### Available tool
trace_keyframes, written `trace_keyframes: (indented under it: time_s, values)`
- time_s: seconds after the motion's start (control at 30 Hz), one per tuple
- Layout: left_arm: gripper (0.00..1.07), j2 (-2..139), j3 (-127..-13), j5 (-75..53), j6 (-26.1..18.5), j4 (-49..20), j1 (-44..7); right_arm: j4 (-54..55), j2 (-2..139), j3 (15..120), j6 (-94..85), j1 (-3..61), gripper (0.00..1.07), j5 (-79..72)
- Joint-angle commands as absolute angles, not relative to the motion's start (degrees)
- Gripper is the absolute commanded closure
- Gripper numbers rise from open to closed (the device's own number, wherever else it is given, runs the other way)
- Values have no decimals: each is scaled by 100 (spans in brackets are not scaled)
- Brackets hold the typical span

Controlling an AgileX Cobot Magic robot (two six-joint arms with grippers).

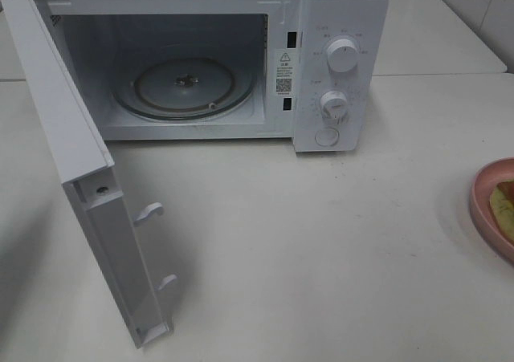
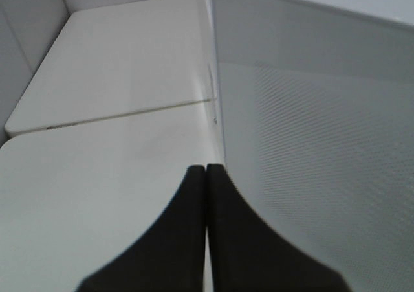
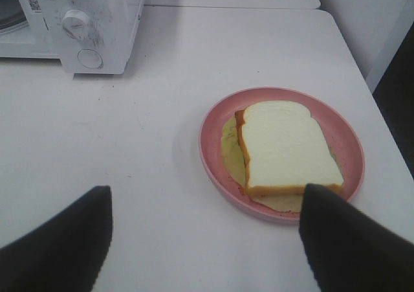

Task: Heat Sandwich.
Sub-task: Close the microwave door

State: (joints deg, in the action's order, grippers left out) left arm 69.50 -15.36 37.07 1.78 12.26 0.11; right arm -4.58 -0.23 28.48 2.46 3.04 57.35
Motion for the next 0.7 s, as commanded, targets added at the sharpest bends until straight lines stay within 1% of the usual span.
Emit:
trace_keyframes:
  time_s: [0.03,0.07,0.1,0.13,0.17,0.23,0.3,0.4,0.43,0.47,0.57,0.7]
  values:
    - [107,7288,-1518,4515,527,1570,23,-453,-183,2848,206,264,31,5707]
    - [107,7397,-1518,4664,676,1644,23,-453,-183,2848,206,264,31,5707]
    - [107,7397,-1518,4664,676,1644,23,-453,-183,2848,206,264,31,5707]
    - [107,7592,-1518,4922,922,1811,23,-453,-183,2848,206,264,31,5707]
    - [107,7701,-1518,5036,997,1891,23,-453,-183,2848,206,264,31,5707]
    - [107,7815,-1530,5174,1037,2011,23,-453,-183,2848,206,264,31,5707]
    - [107,8119,-1536,5581,1037,2326,23,-453,-183,2848,206,264,31,5707]
    - [107,8302,-1536,5833,1112,2366,23,-453,-183,2848,206,264,31,5707]
    - [107,8474,-1536,5999,1306,2361,23,-453,-183,2848,206,264,31,5707]
    - [107,8543,-1536,6073,1358,2361,23,-453,-183,2848,206,264,31,5707]
    - [107,8709,-1581,6171,1444,2366,11,-453,-183,2848,206,264,31,5707]
    - [107,8812,-1690,6108,1444,2338,-166,-453,-183,2848,206,264,31,5707]
